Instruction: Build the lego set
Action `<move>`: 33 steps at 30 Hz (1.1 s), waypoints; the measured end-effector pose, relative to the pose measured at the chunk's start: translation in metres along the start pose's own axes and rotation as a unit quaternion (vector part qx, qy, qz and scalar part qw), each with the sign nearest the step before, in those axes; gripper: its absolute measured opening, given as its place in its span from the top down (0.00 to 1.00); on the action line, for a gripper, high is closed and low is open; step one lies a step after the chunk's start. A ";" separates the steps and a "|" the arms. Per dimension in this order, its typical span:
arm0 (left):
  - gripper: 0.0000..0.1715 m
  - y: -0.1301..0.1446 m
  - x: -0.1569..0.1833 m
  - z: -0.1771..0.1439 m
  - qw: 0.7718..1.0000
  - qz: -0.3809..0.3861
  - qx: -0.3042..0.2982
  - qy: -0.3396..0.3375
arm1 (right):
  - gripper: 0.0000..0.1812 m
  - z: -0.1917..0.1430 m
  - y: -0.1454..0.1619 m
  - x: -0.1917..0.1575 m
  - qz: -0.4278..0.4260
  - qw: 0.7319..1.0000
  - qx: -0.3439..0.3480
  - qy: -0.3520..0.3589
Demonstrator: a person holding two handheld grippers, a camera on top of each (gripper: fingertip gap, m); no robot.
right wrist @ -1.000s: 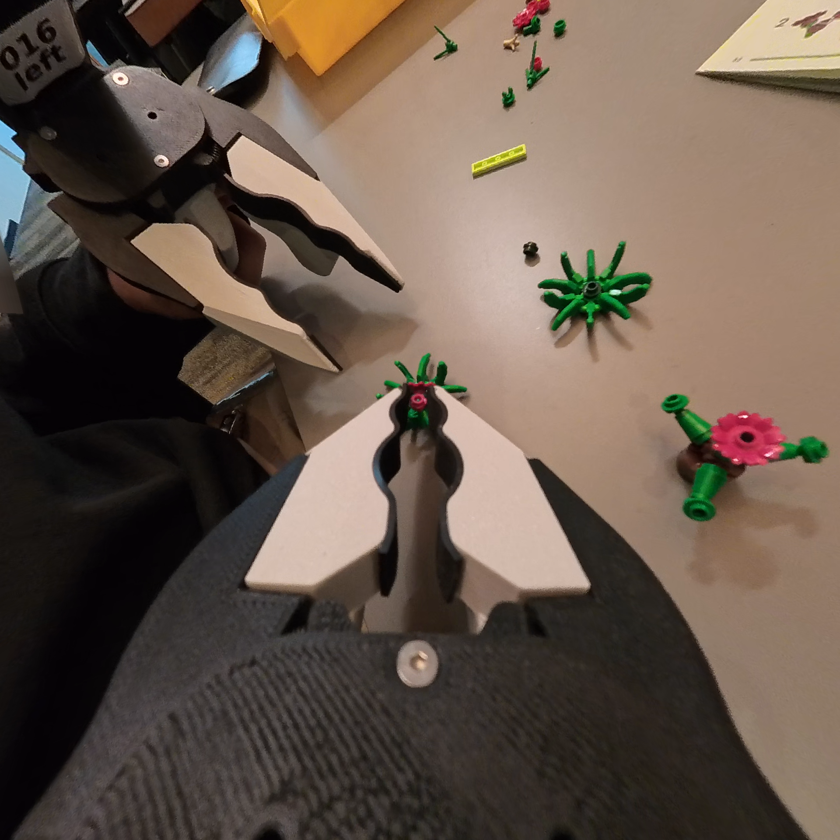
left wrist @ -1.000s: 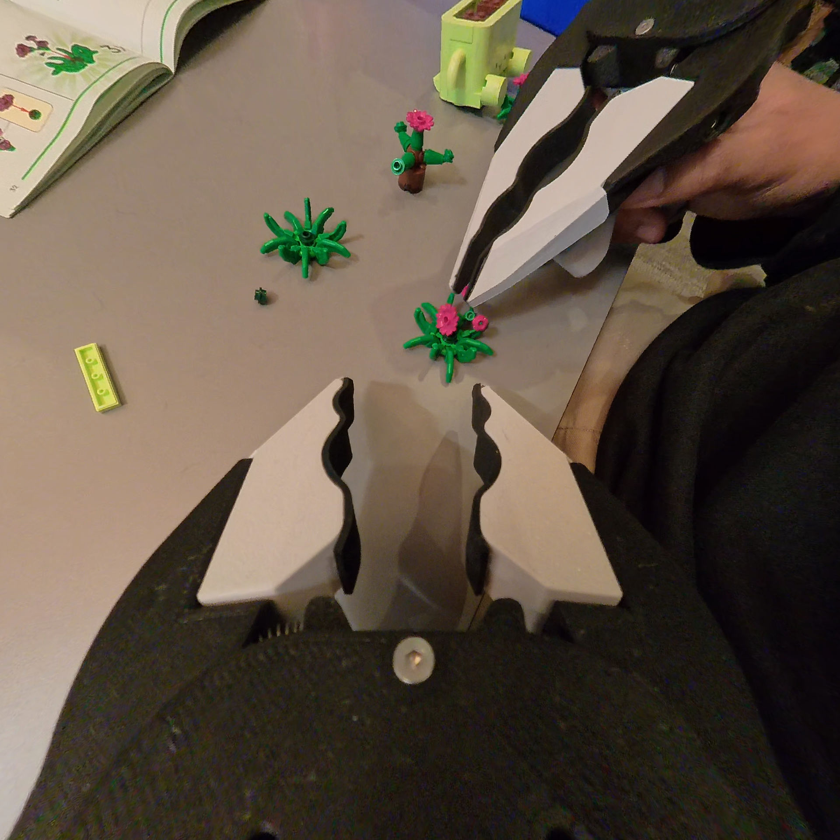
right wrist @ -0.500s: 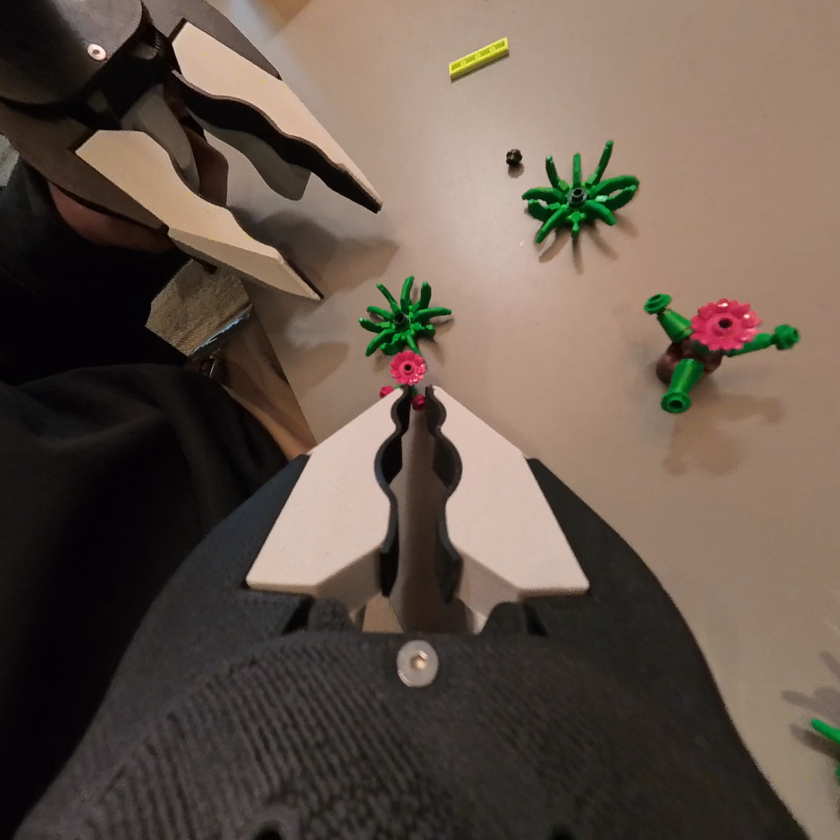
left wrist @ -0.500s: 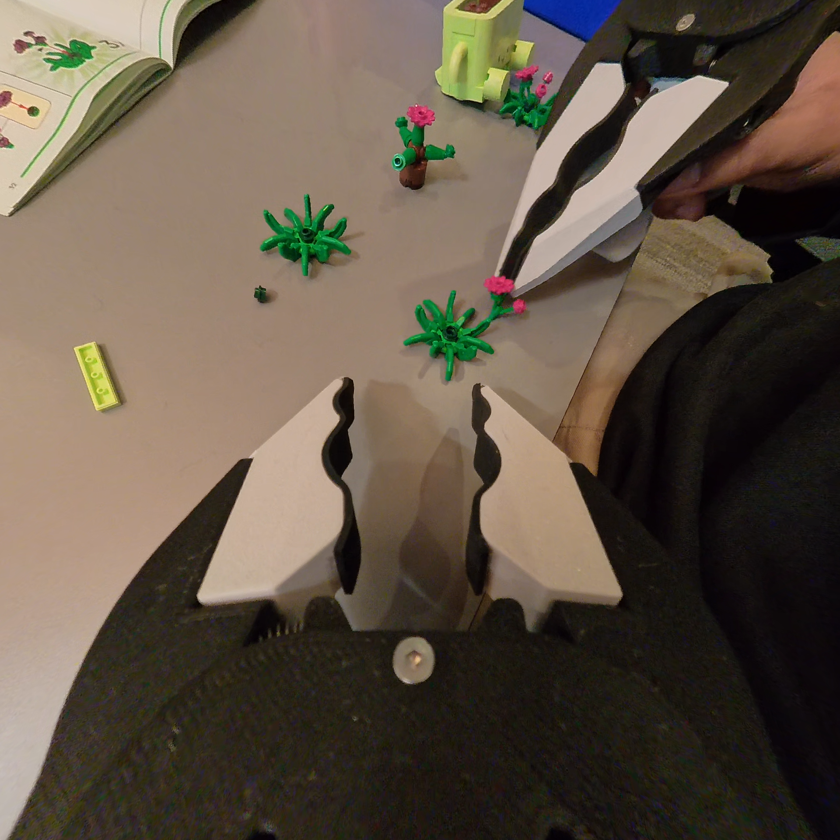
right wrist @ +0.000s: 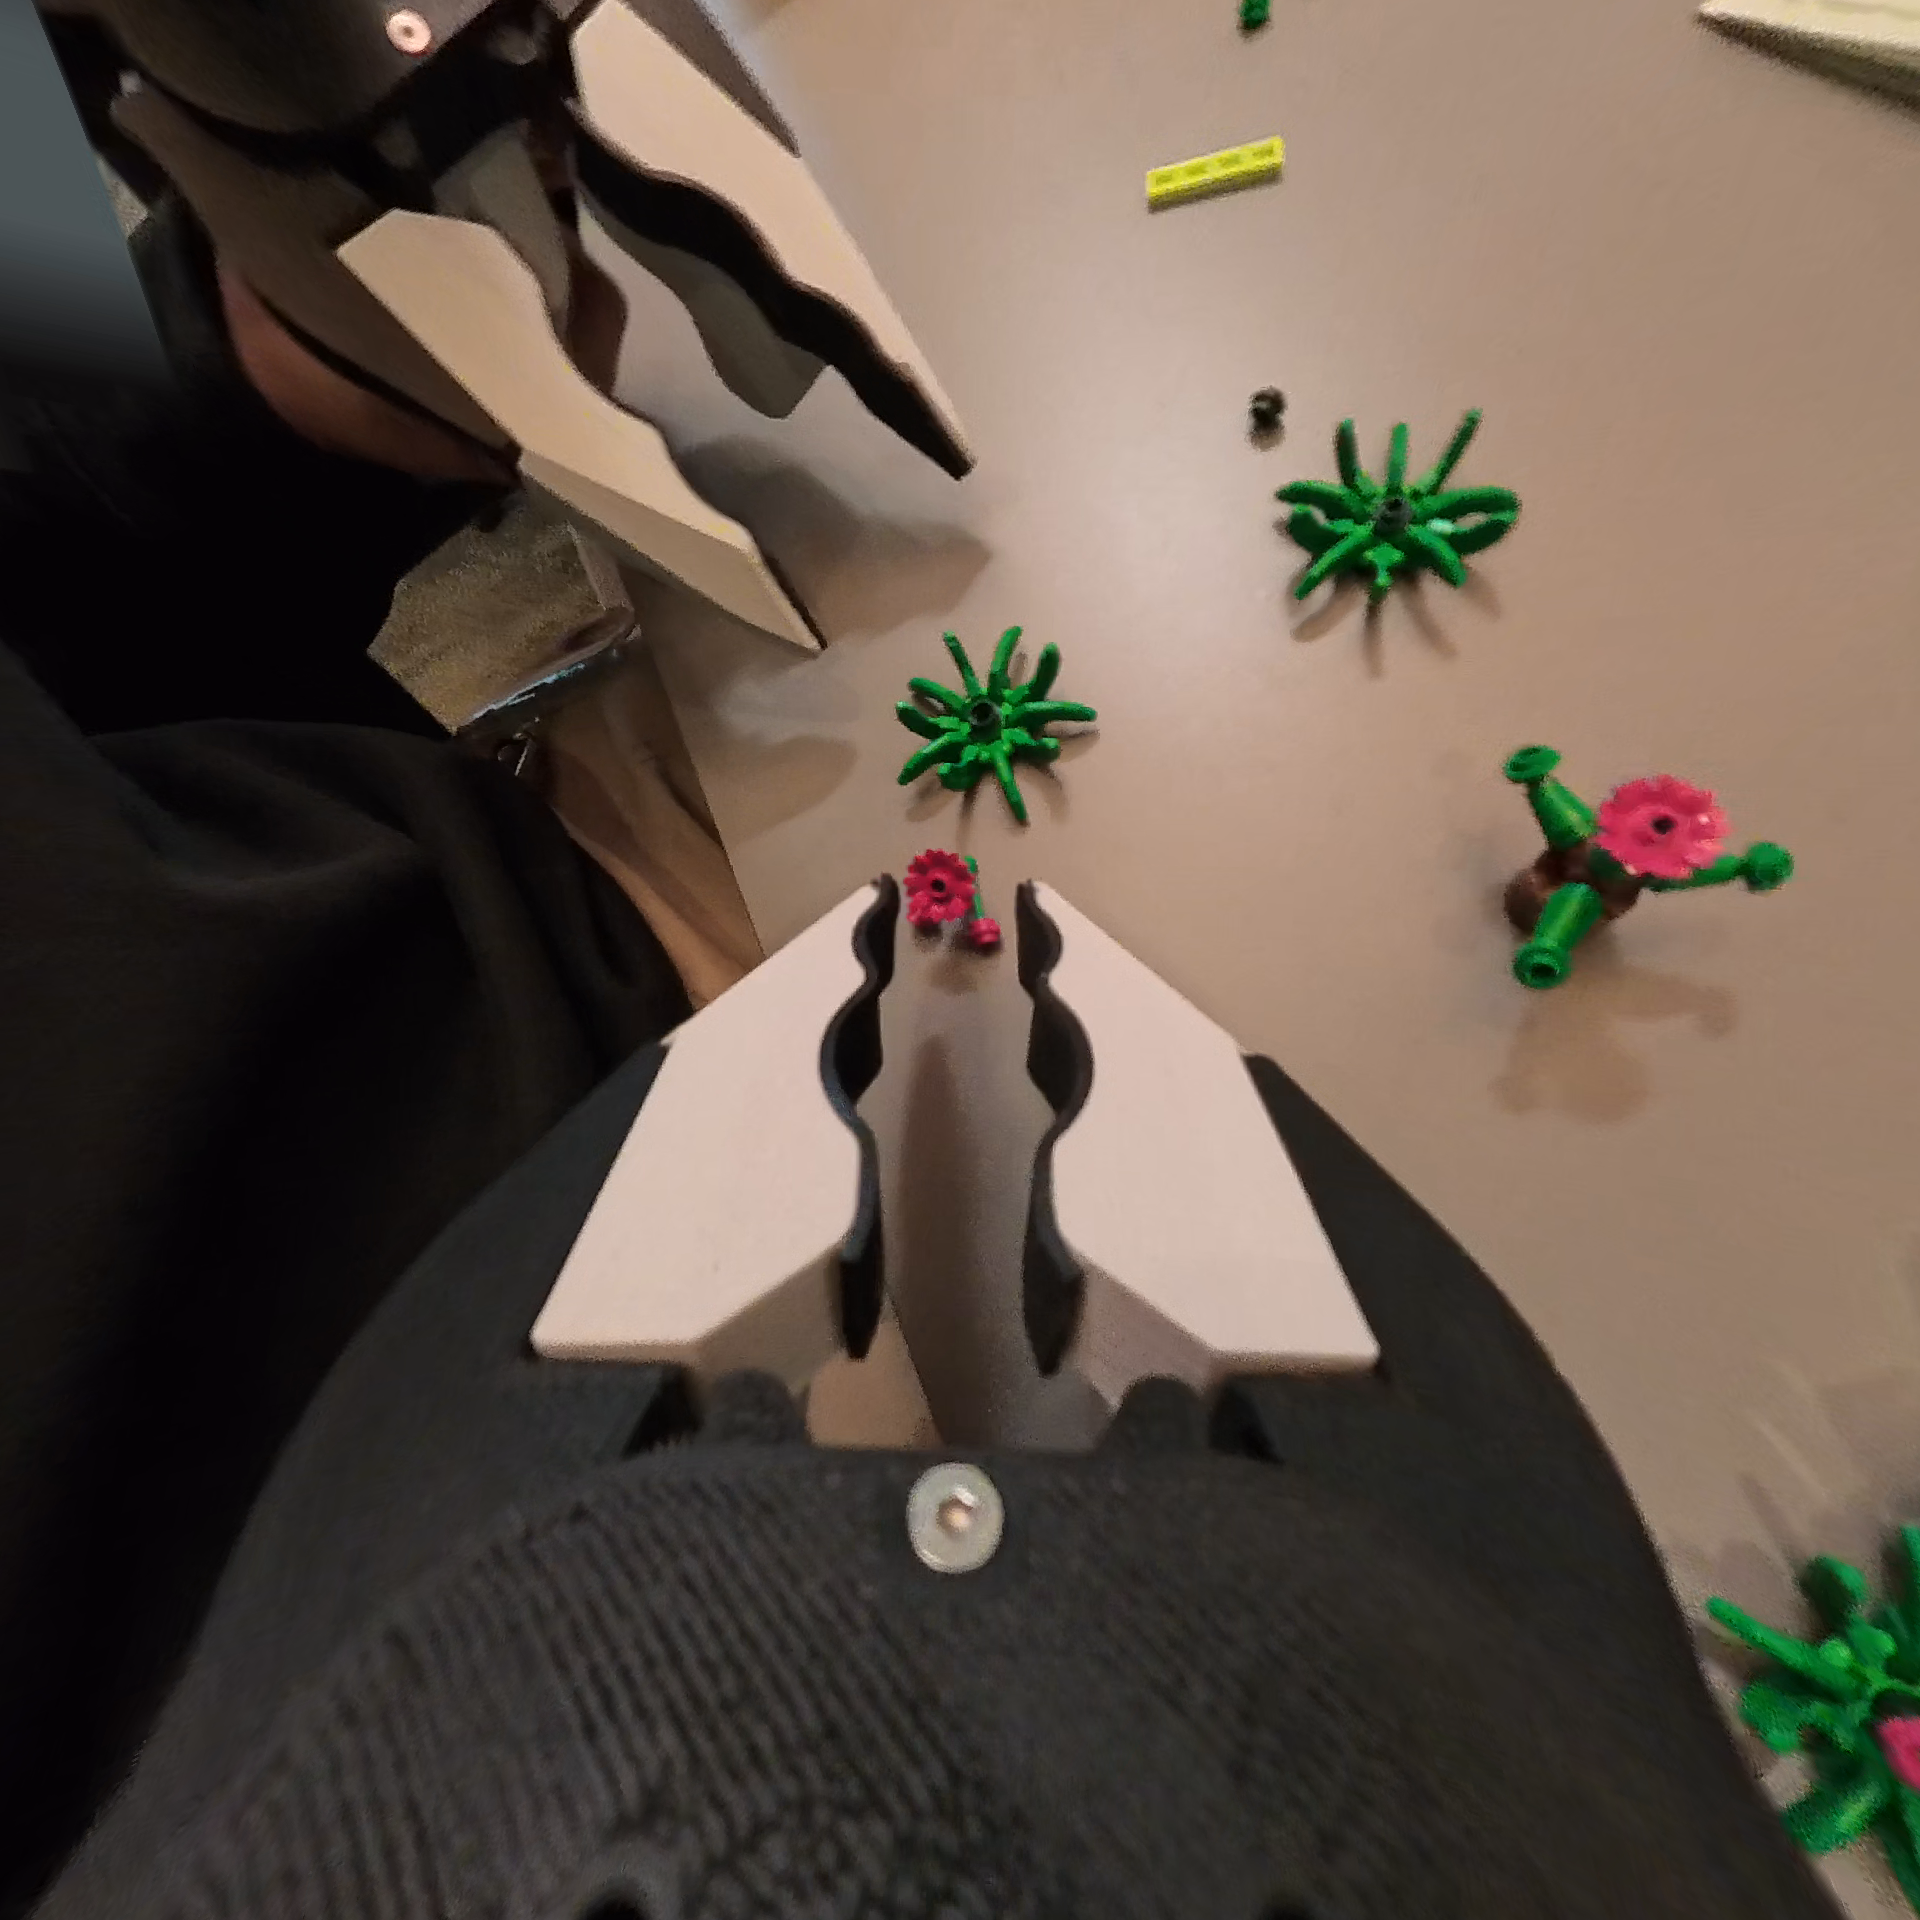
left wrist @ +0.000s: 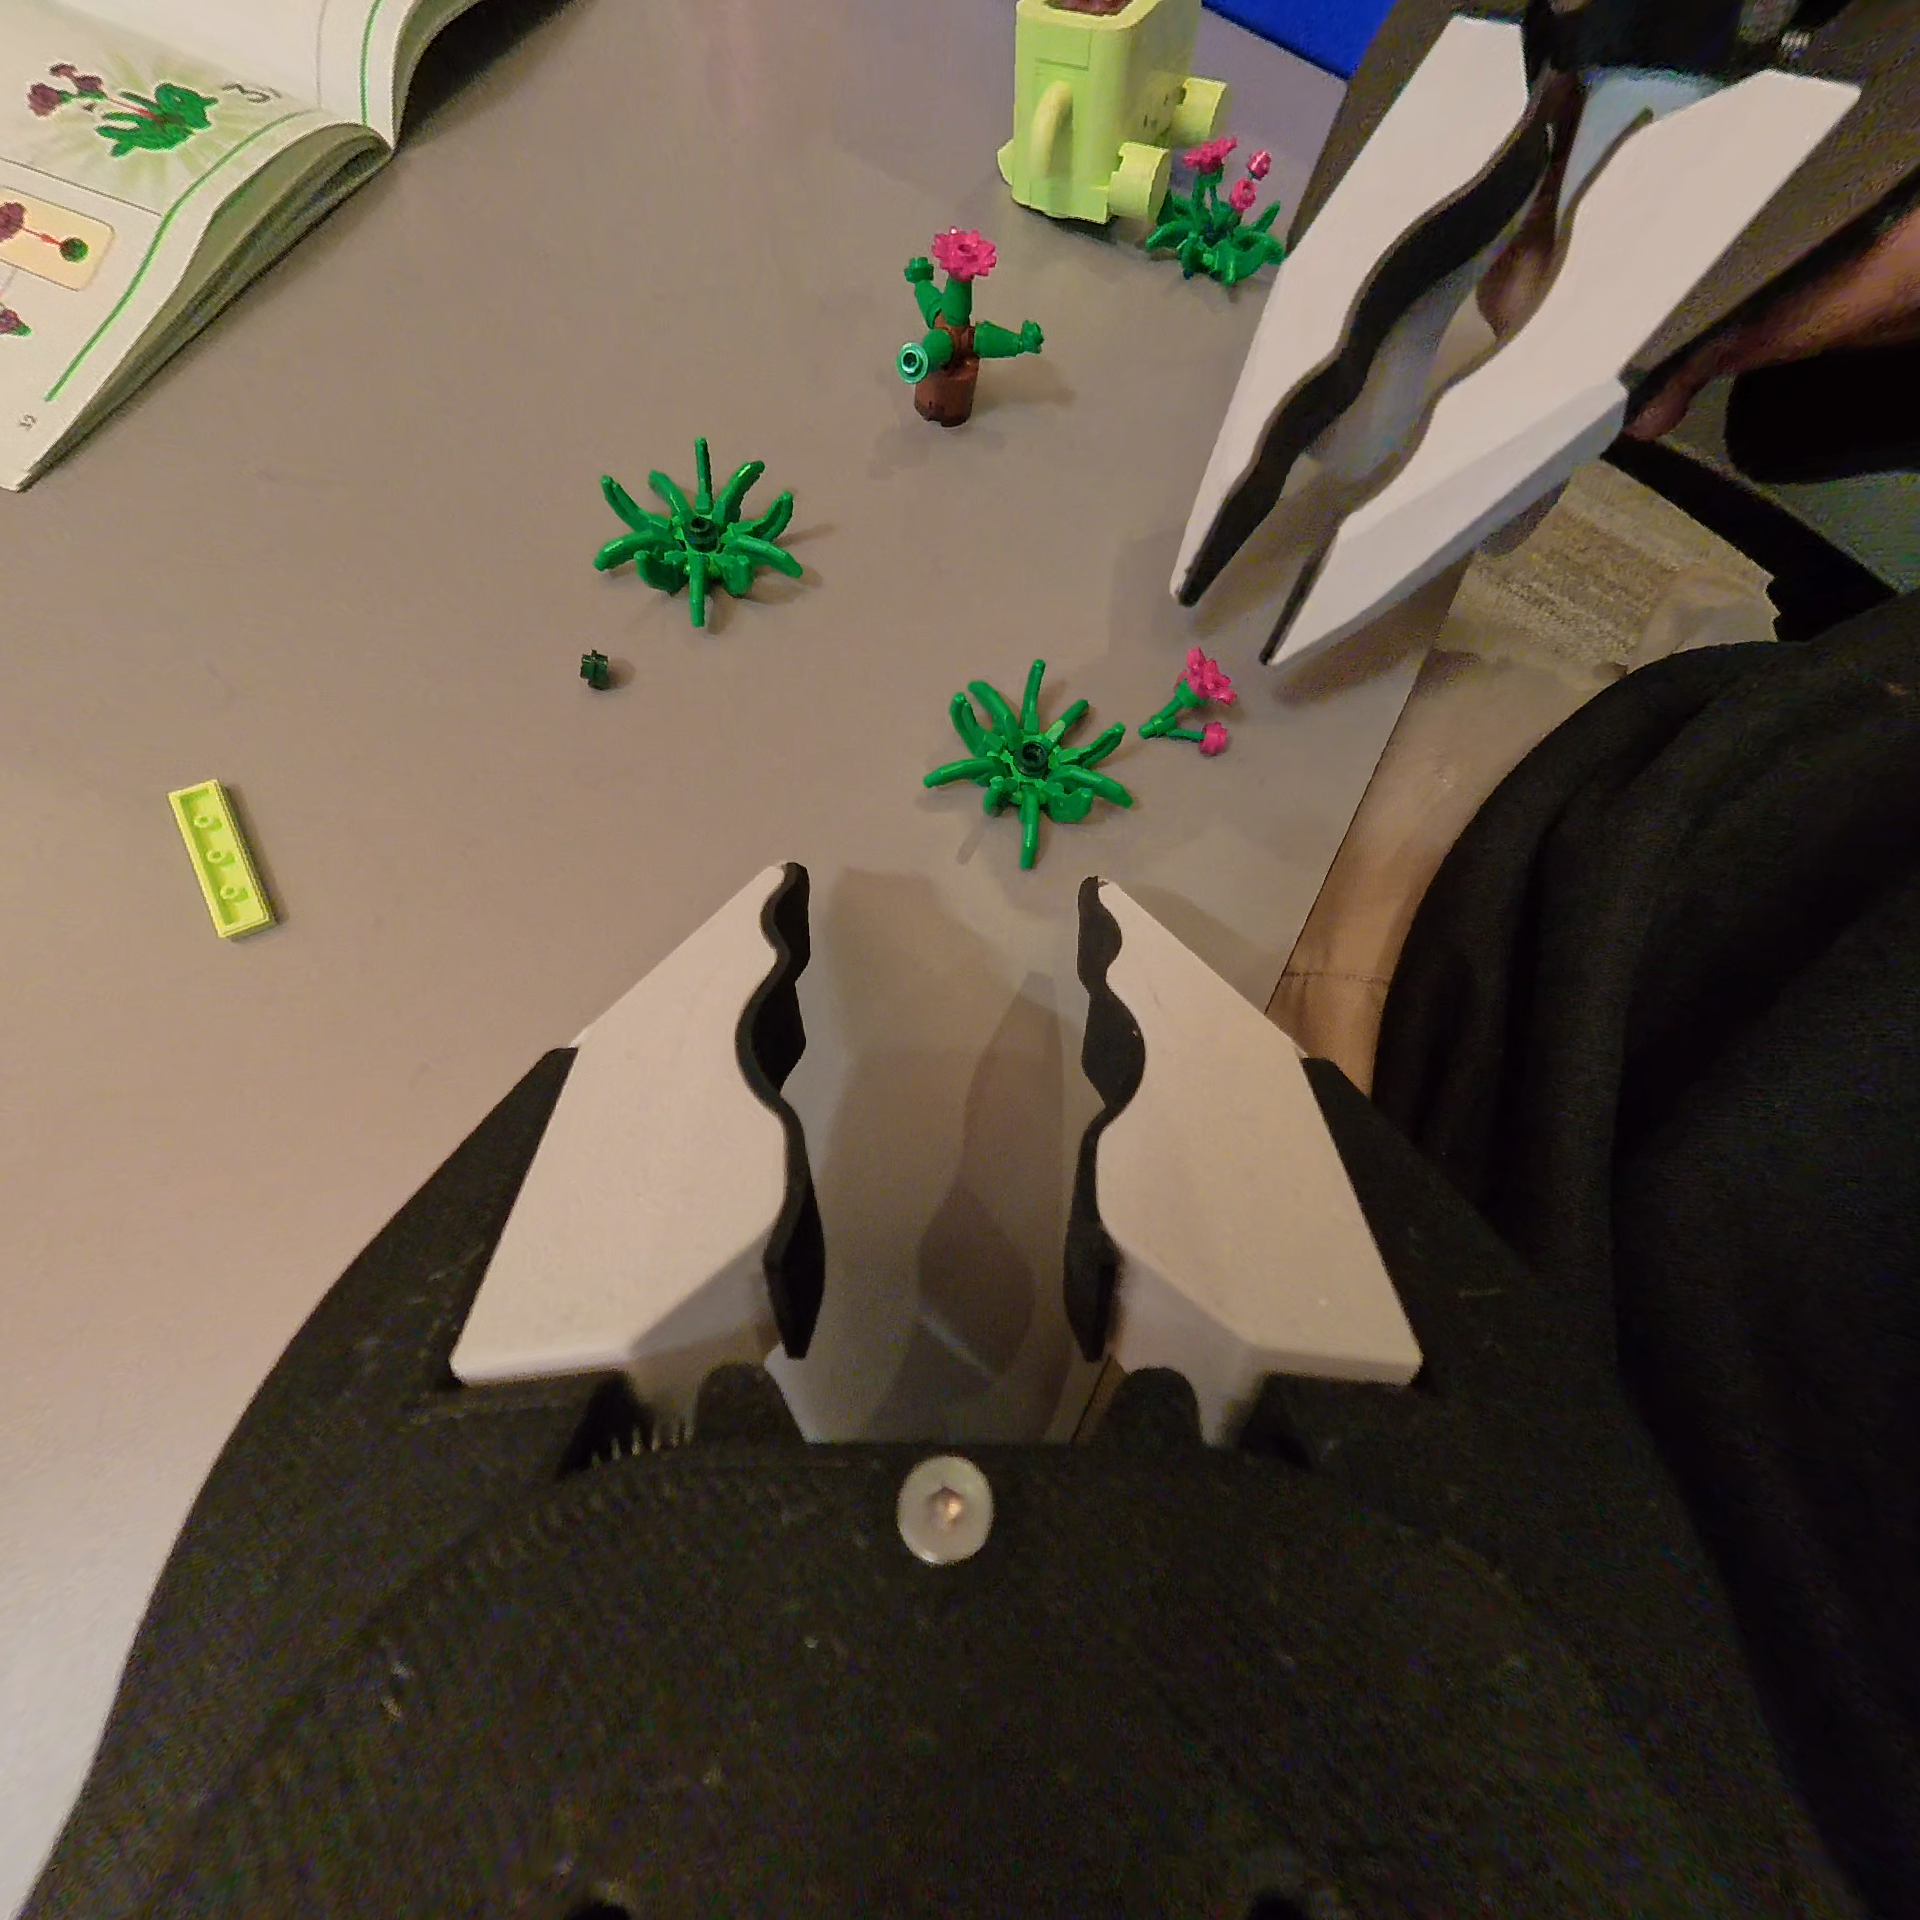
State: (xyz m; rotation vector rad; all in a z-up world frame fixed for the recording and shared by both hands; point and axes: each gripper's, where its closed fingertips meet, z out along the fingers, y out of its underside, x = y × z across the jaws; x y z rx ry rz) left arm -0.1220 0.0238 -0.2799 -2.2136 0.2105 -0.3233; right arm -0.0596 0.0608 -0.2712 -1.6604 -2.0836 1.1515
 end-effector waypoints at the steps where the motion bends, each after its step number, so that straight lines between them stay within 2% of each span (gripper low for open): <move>1: 0.70 0.000 0.000 0.000 1.000 0.000 0.000 0.000 | 0.88 0.002 0.001 -0.001 -0.017 1.000 -0.004 0.004; 6: 0.70 0.000 0.000 0.000 1.000 0.000 0.000 0.000 | 0.88 0.009 0.003 -0.001 -0.070 0.997 -0.025 0.030; 18: 0.70 0.001 0.000 0.001 1.000 0.002 -0.006 -0.002 | 0.93 0.014 0.002 -0.004 -0.059 0.997 -0.055 -0.002; 25: 0.71 0.003 0.000 0.002 1.000 0.003 -0.011 -0.003 | 0.93 0.011 -0.028 -0.008 -0.080 0.995 -0.056 -0.010; 28: 0.71 0.004 0.001 0.003 1.000 0.008 -0.017 -0.005 | 0.93 0.016 -0.033 -0.003 -0.058 0.992 -0.109 -0.016; 33: 0.71 0.006 0.001 0.005 1.000 0.017 -0.024 -0.011 | 0.93 0.027 -0.033 -0.005 0.045 0.973 -0.207 -0.090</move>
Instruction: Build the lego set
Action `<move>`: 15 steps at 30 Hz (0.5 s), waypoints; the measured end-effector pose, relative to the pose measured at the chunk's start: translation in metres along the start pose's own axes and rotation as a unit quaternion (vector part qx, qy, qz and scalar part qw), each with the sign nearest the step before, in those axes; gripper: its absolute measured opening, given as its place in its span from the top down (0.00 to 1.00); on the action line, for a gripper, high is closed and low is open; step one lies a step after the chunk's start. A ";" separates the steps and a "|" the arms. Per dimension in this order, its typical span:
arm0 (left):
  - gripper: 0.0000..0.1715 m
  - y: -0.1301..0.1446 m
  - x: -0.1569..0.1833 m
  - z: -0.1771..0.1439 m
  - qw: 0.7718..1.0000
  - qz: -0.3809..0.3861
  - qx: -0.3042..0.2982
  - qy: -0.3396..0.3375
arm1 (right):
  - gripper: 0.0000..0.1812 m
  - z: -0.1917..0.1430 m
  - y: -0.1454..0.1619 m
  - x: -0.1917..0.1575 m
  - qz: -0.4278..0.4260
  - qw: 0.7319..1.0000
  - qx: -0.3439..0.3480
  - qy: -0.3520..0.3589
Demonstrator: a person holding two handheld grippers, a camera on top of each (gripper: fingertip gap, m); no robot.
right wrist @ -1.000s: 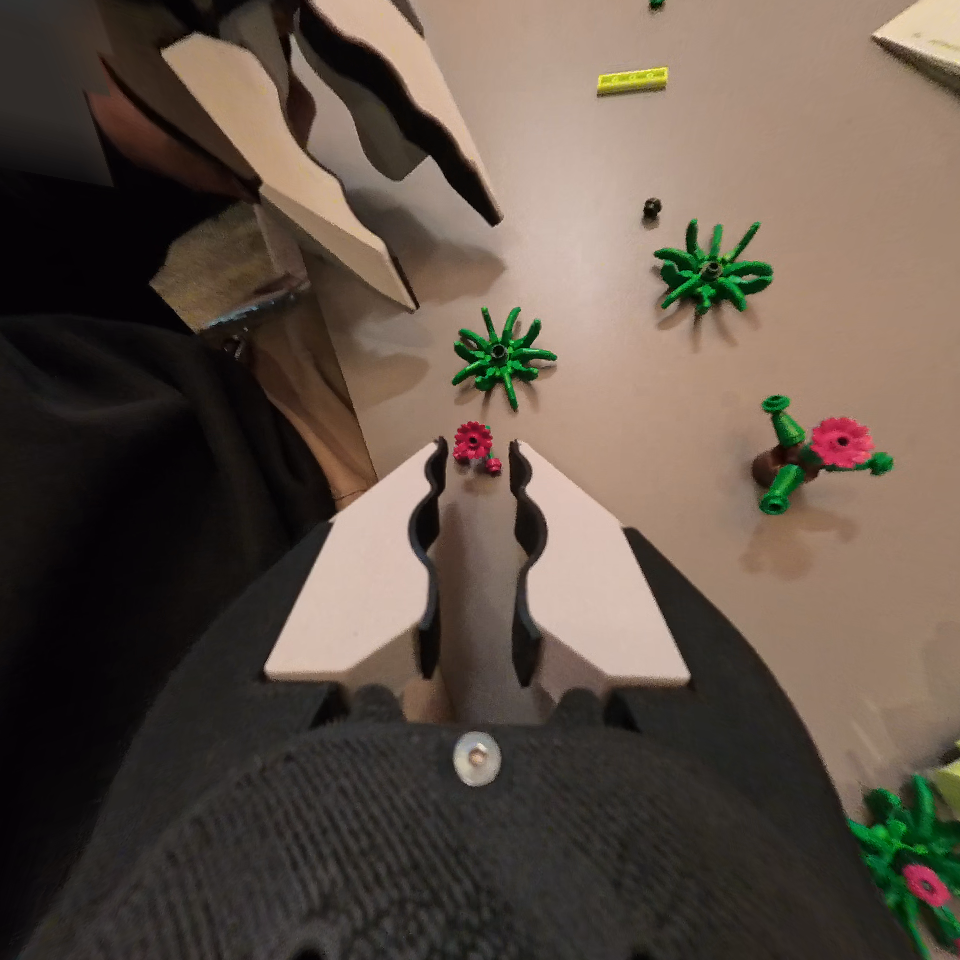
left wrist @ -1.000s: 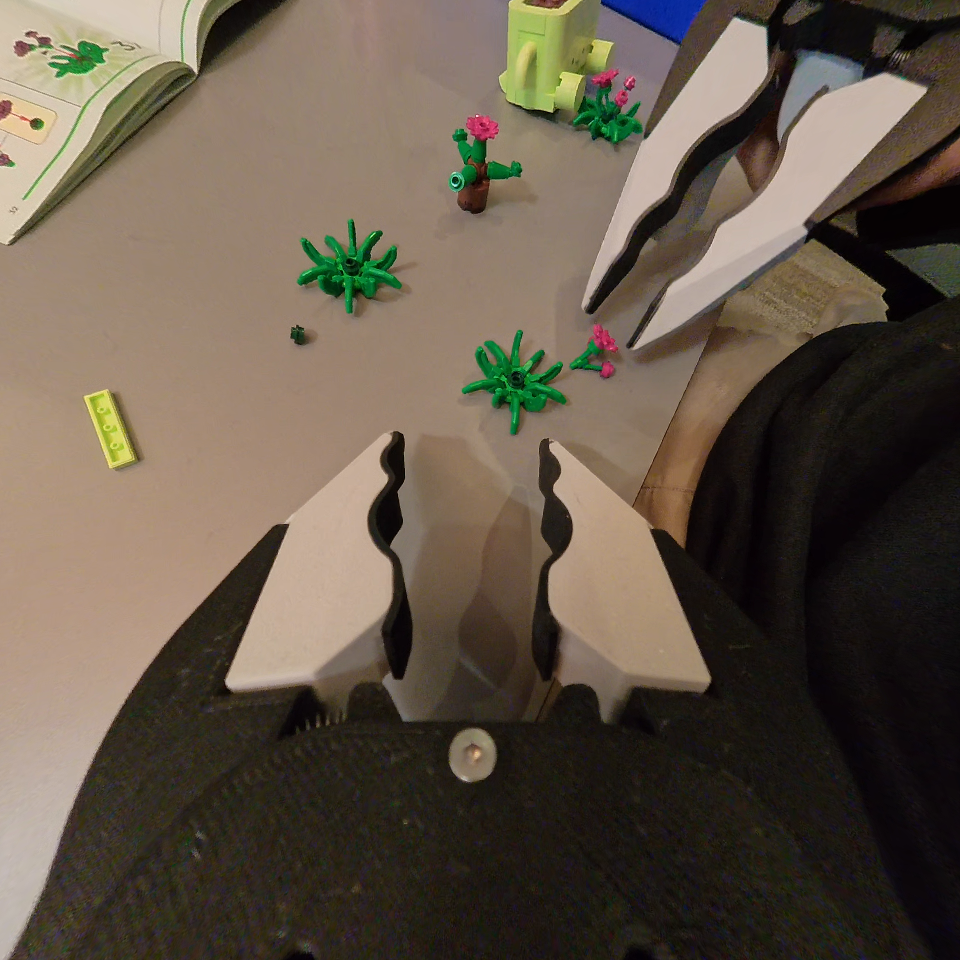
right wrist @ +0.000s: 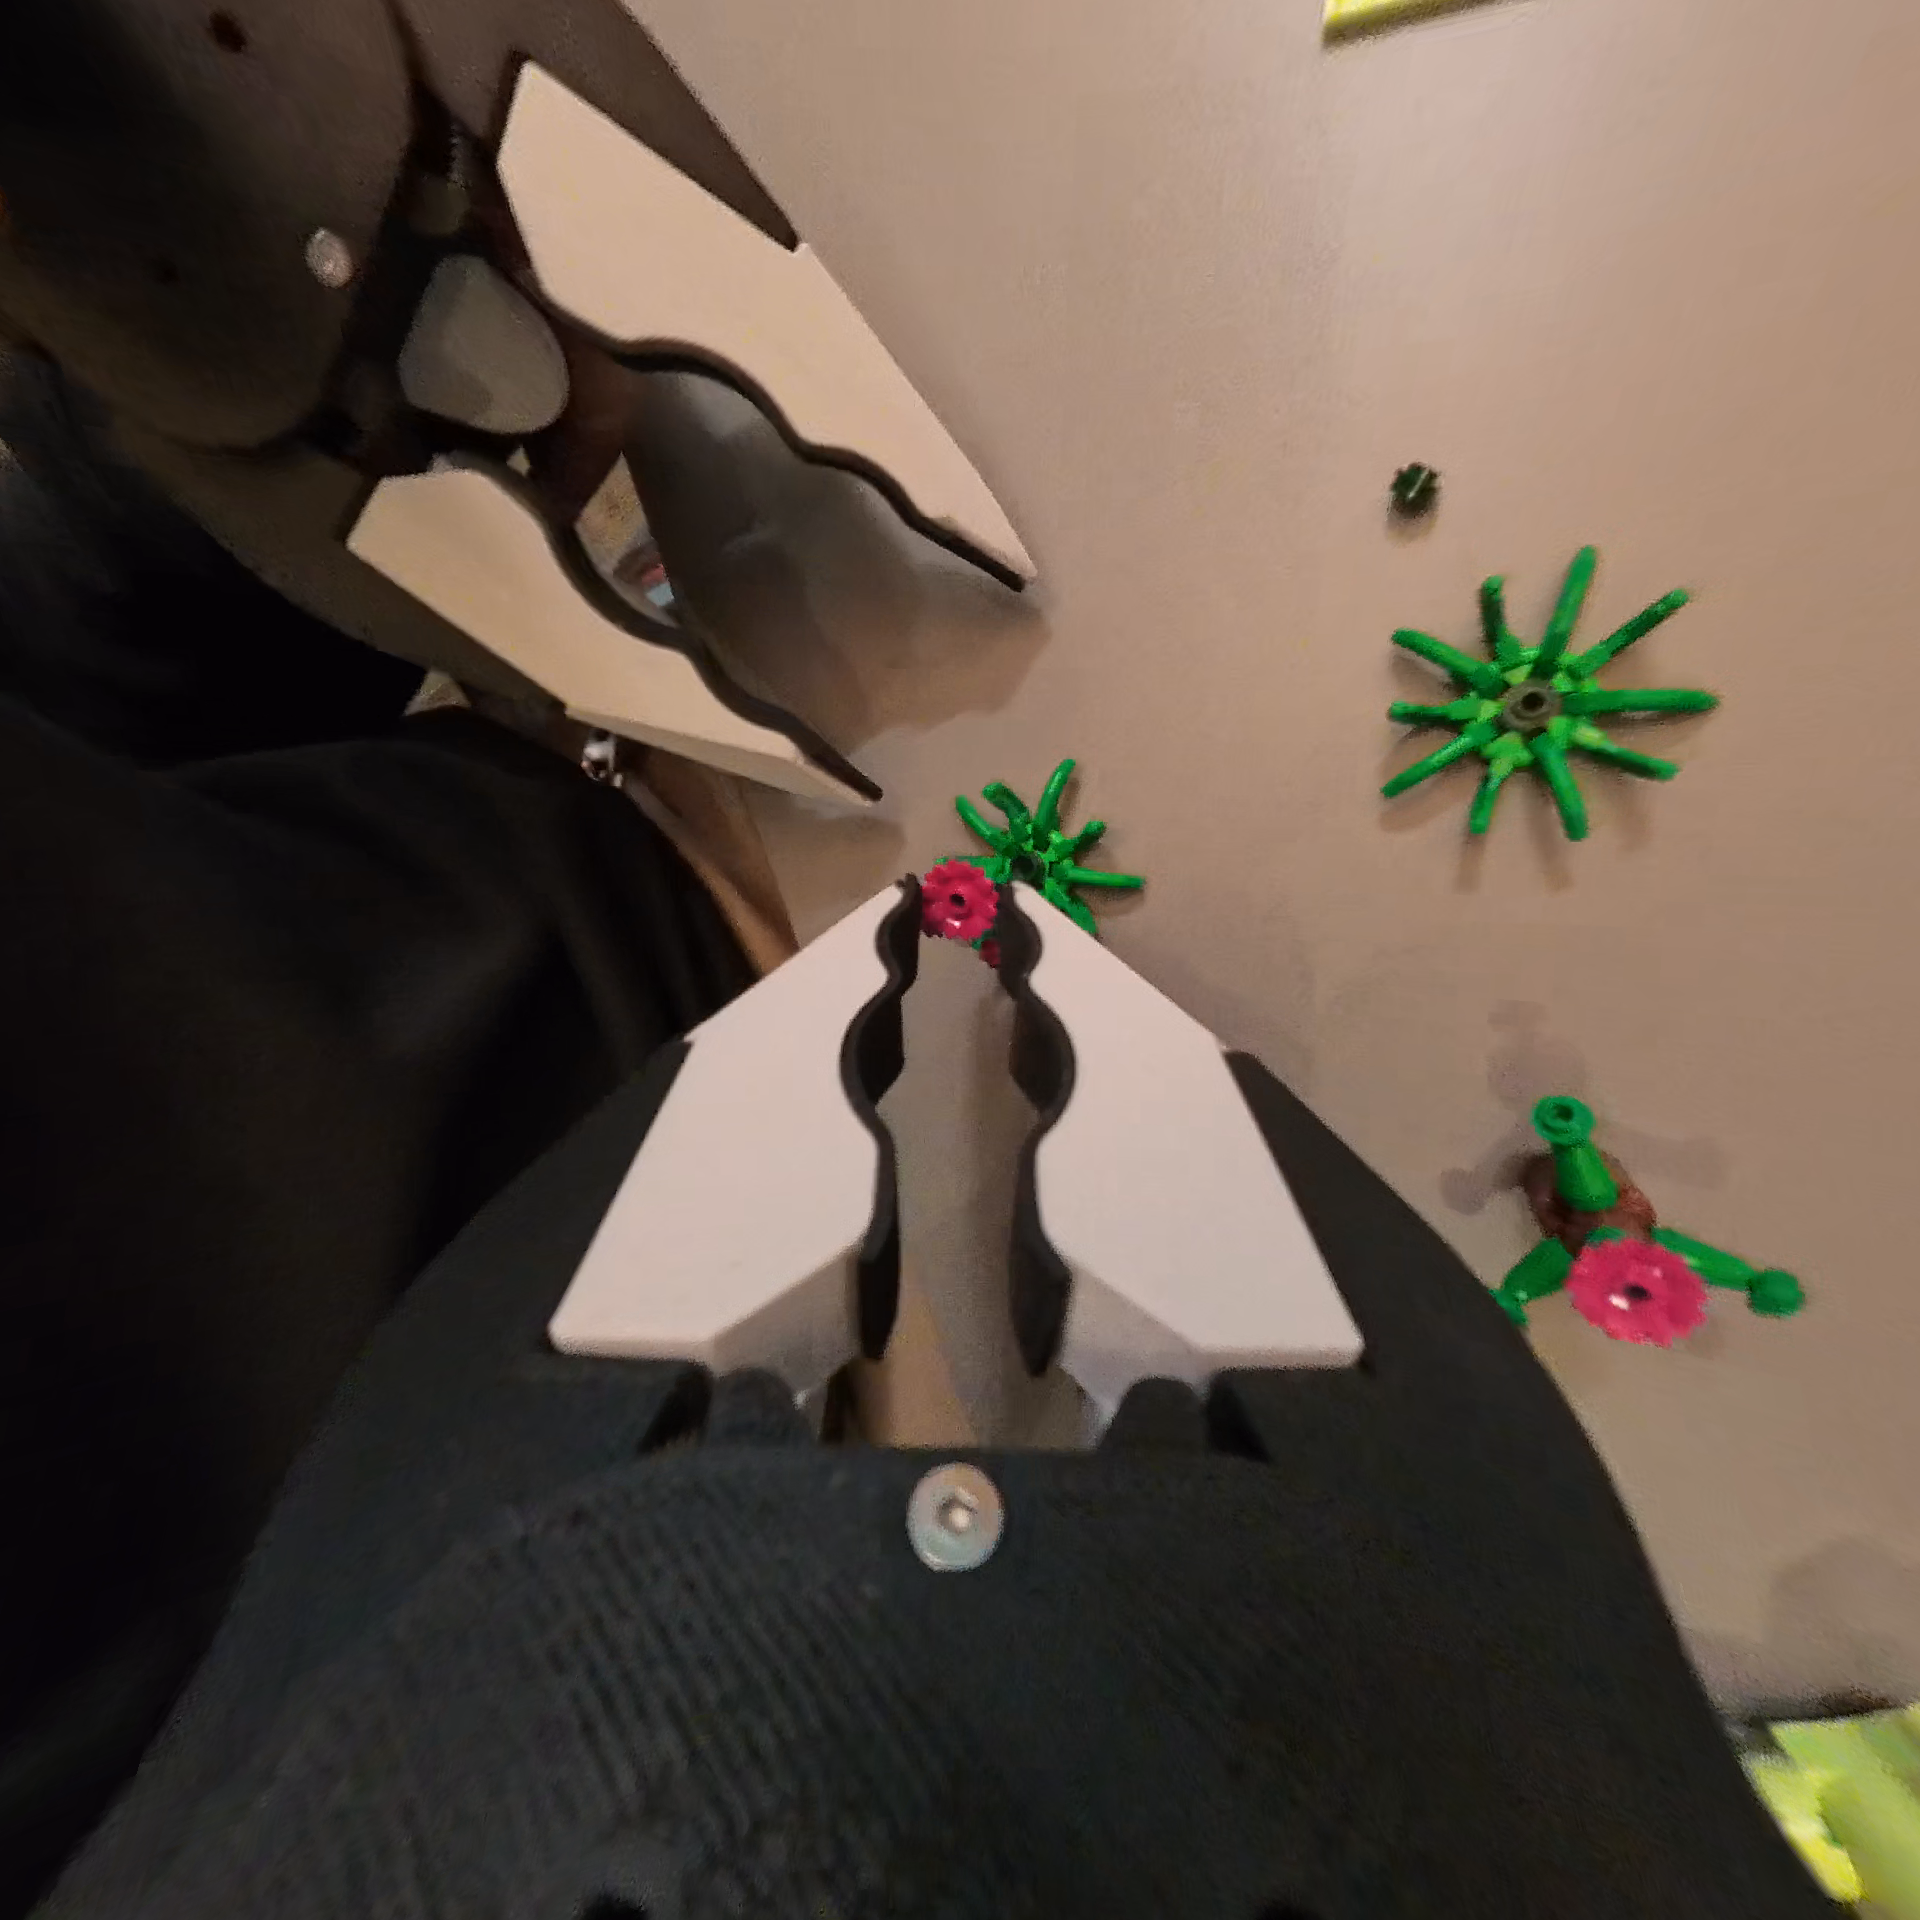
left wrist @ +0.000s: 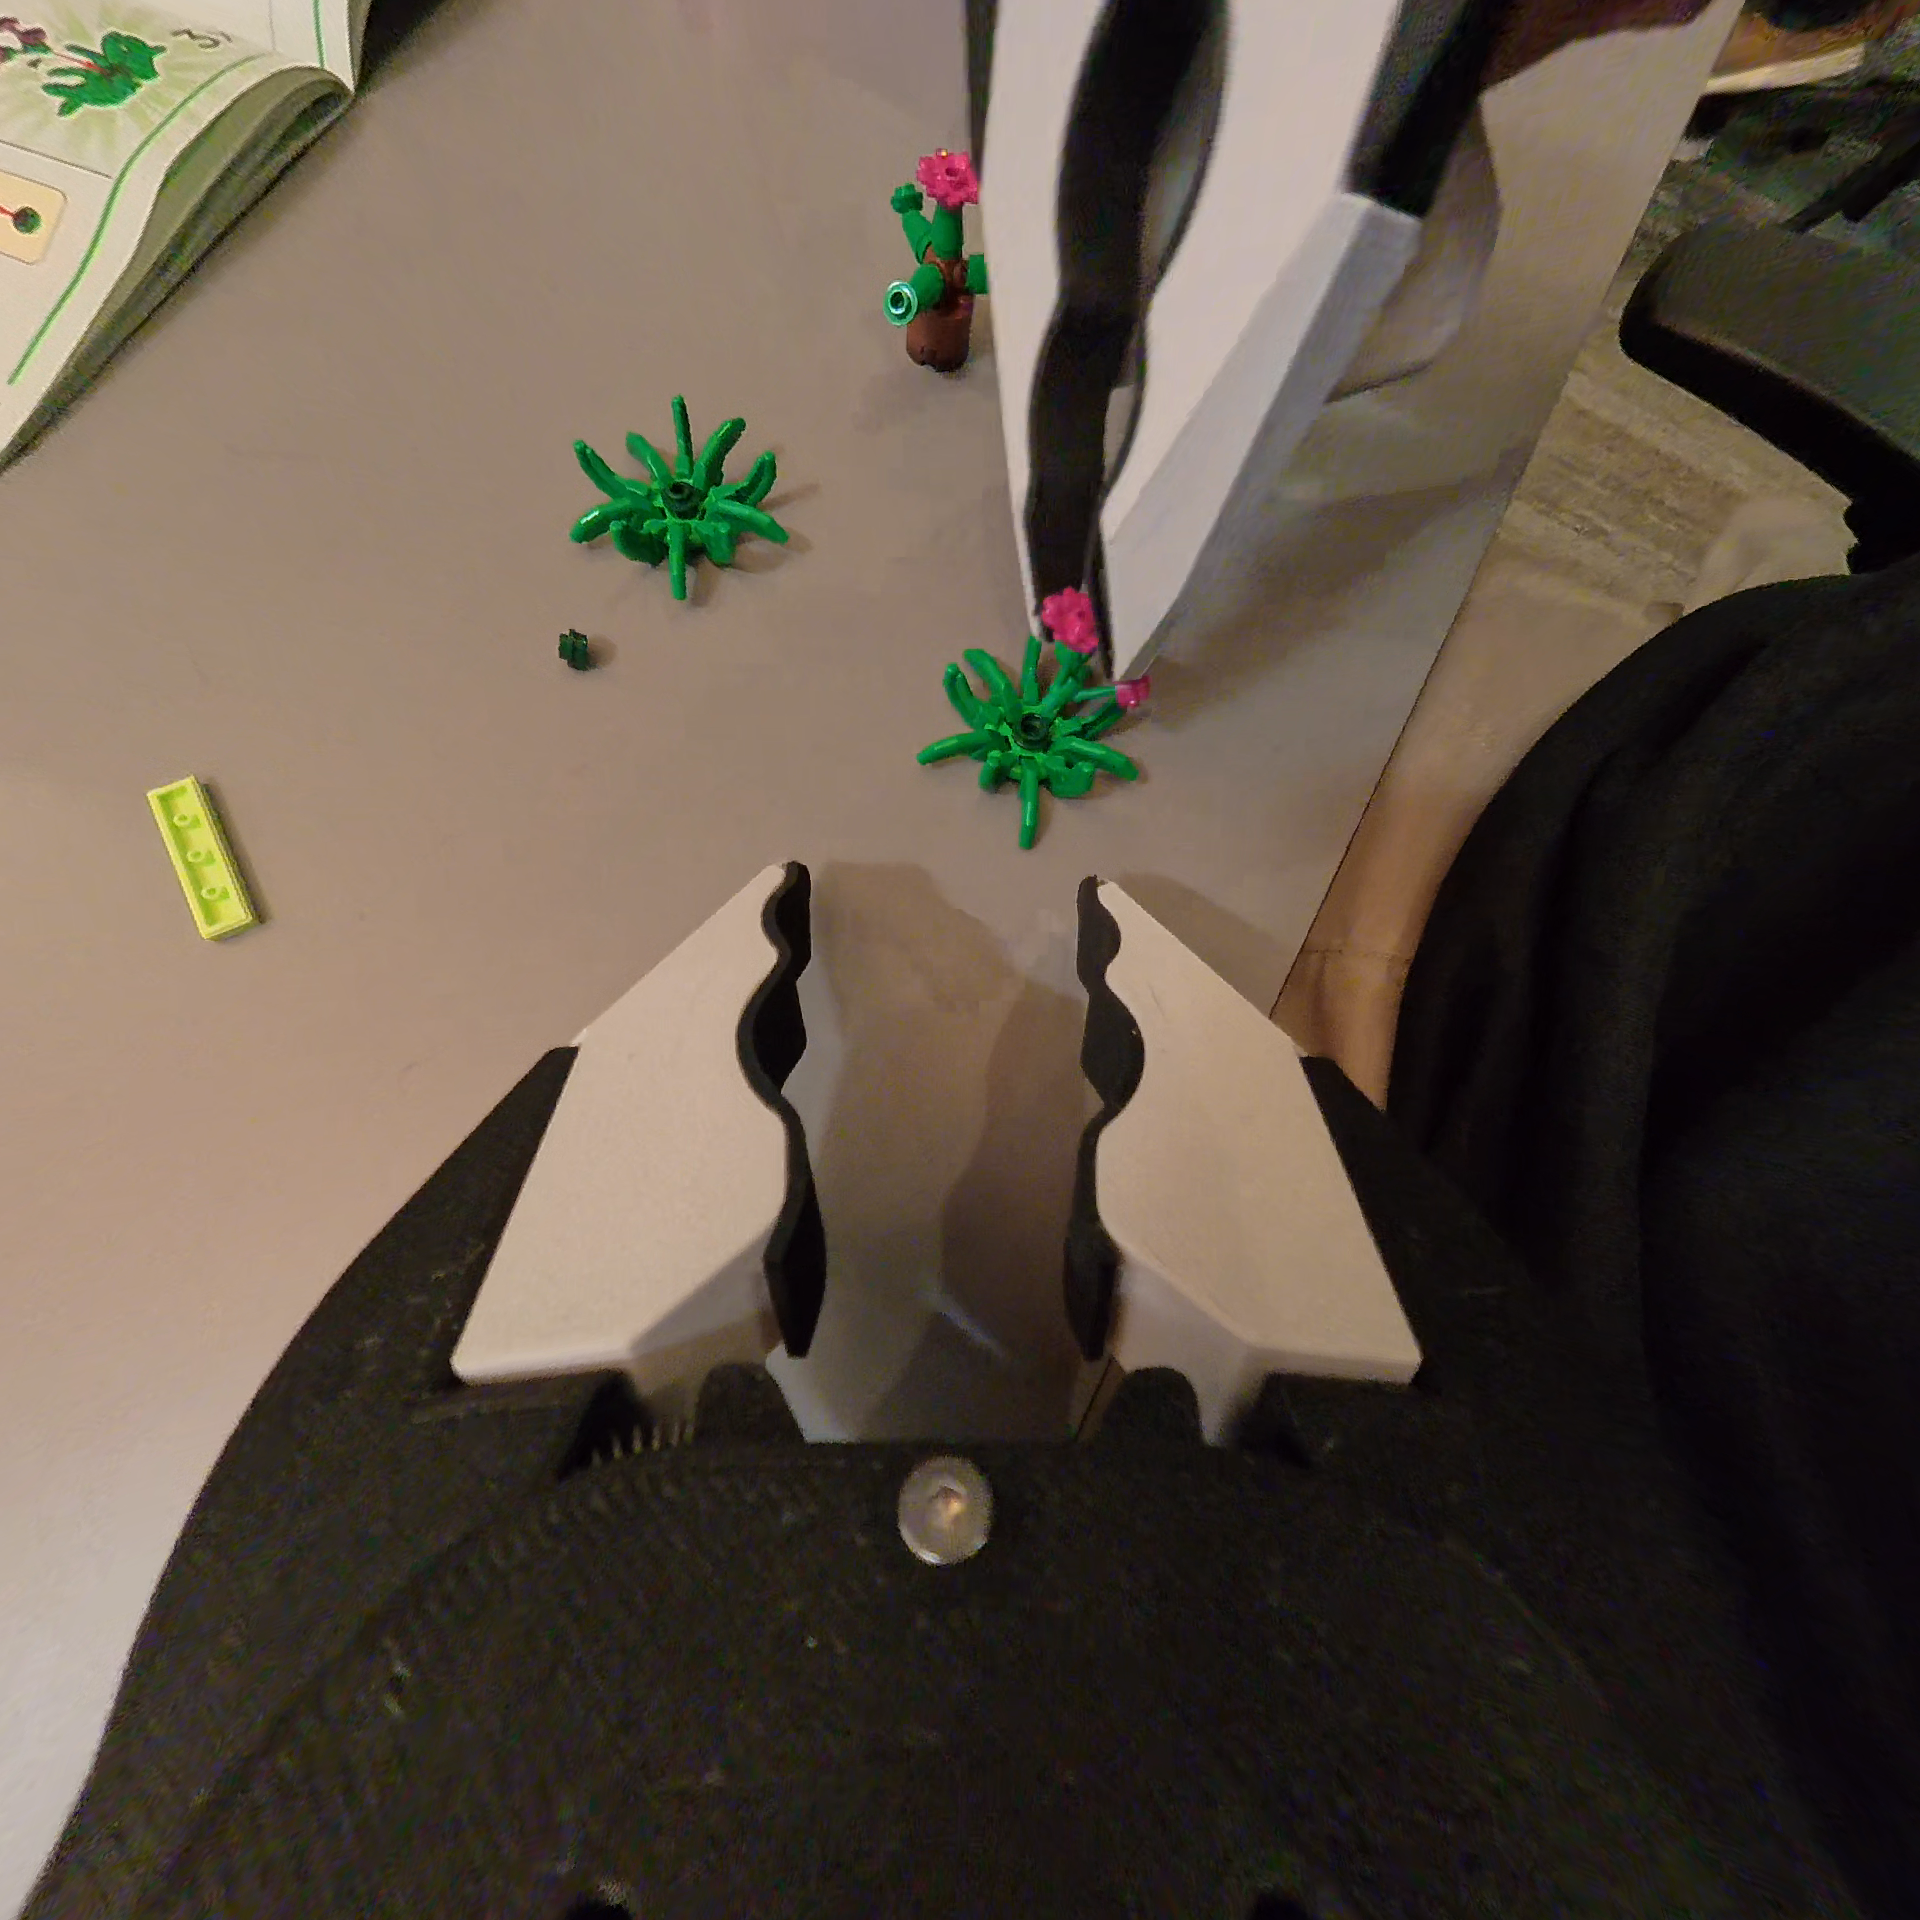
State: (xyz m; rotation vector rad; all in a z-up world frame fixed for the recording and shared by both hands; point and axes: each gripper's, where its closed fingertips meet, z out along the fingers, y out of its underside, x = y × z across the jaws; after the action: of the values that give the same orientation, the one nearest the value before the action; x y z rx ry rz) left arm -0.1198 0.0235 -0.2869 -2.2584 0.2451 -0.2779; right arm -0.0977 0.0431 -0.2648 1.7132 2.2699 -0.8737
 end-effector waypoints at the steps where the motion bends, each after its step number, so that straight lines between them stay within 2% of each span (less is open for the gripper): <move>1: 0.71 0.000 0.000 0.000 1.000 -0.001 0.000 0.000 | 0.93 0.002 0.000 0.001 0.012 1.000 -0.015 -0.011; 5: 0.71 -0.001 0.000 -0.001 1.000 -0.008 0.006 0.005 | 0.93 0.008 0.004 0.008 0.050 0.996 -0.070 -0.032; 15: 0.71 -0.001 0.000 -0.002 1.000 -0.011 0.007 0.009 | 0.93 0.012 -0.001 0.008 0.058 0.991 -0.114 -0.027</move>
State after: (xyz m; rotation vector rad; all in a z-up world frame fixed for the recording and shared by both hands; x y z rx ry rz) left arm -0.1204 0.0232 -0.2849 -2.2465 0.2285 -0.3108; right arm -0.1035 0.0432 -0.2784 1.6785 2.1174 -0.6027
